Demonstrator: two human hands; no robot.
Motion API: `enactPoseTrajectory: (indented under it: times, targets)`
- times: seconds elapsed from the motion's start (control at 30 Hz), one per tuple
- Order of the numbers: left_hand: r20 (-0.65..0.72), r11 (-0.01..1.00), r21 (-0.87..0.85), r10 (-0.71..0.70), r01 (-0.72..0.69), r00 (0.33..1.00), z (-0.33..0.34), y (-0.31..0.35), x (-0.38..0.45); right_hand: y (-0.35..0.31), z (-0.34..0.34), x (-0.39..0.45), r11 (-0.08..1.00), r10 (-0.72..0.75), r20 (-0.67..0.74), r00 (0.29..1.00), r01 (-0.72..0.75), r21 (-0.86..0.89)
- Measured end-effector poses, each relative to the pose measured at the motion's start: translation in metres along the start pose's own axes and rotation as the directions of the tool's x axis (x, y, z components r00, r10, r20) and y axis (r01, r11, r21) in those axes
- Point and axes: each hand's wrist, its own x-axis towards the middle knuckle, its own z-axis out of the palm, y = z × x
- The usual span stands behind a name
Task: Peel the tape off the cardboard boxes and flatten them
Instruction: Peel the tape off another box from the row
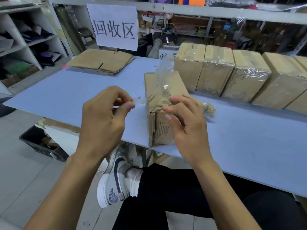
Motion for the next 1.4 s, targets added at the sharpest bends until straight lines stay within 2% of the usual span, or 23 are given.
enactPoseTrajectory:
  times: [0.17, 0.43, 0.53, 0.63, 0.7, 0.8, 0.97, 1.03, 1.13, 1.27, 1.4]
  targets:
    - [0.066, 0.991, -0.089, -0.089, 0.095, 0.994, 0.004, 0.007, 0.006, 0.001, -0.001, 0.000, 1.000, -0.004, -0.028, 1.000, 0.005, 0.016]
    - [0.043, 0.998, -0.061, 0.027, -0.025, 0.999, 0.025, 0.021, 0.054, -0.012, 0.005, 0.001, 0.998, 0.066, -0.107, 0.992, -0.065, 0.010]
    - [0.149, 0.999, 0.012, 0.050, -0.053, 0.988, 0.046, 0.018, 0.072, -0.029, 0.014, 0.006, 0.980, 0.110, -0.228, 0.967, -0.144, -0.138]
    - [0.322, 0.995, 0.073, 0.038, -0.065, 0.946, 0.055, 0.009, 0.084, -0.040, 0.025, 0.008, 0.920, 0.117, -0.258, 0.959, -0.203, -0.335]
    - [0.438, 0.996, 0.061, 0.035, -0.069, 0.898, 0.052, 0.002, 0.087, -0.037, 0.029, 0.007, 0.903, 0.092, -0.243, 0.966, -0.184, -0.389]
    - [0.546, 0.994, 0.013, 0.084, -0.108, 0.833, 0.046, 0.001, 0.083, -0.030, 0.024, 0.007, 0.929, 0.057, -0.218, 0.974, -0.132, -0.347]
    - [0.588, 0.994, -0.021, 0.099, -0.107, 0.803, 0.051, 0.001, 0.086, -0.017, 0.004, 0.011, 0.967, -0.024, -0.084, 0.996, 0.002, -0.255]
    - [0.598, 0.988, -0.036, 0.139, -0.147, 0.789, 0.054, 0.005, 0.088, -0.008, -0.012, 0.016, 0.967, -0.084, -0.020, 0.996, 0.077, -0.244]
    - [0.585, 0.979, -0.037, 0.183, -0.199, 0.791, 0.059, 0.009, 0.094, 0.011, -0.050, 0.024, 0.969, -0.129, 0.138, 0.982, 0.155, -0.194]
    - [0.617, 0.978, -0.113, 0.206, -0.174, 0.759, 0.068, 0.011, 0.103, 0.025, -0.093, 0.035, 0.982, -0.015, 0.295, 0.955, 0.070, -0.175]
    - [0.589, 0.969, -0.165, 0.246, -0.184, 0.770, 0.077, 0.008, 0.095, 0.012, -0.084, 0.036, 0.943, 0.041, 0.238, 0.970, 0.041, -0.329]
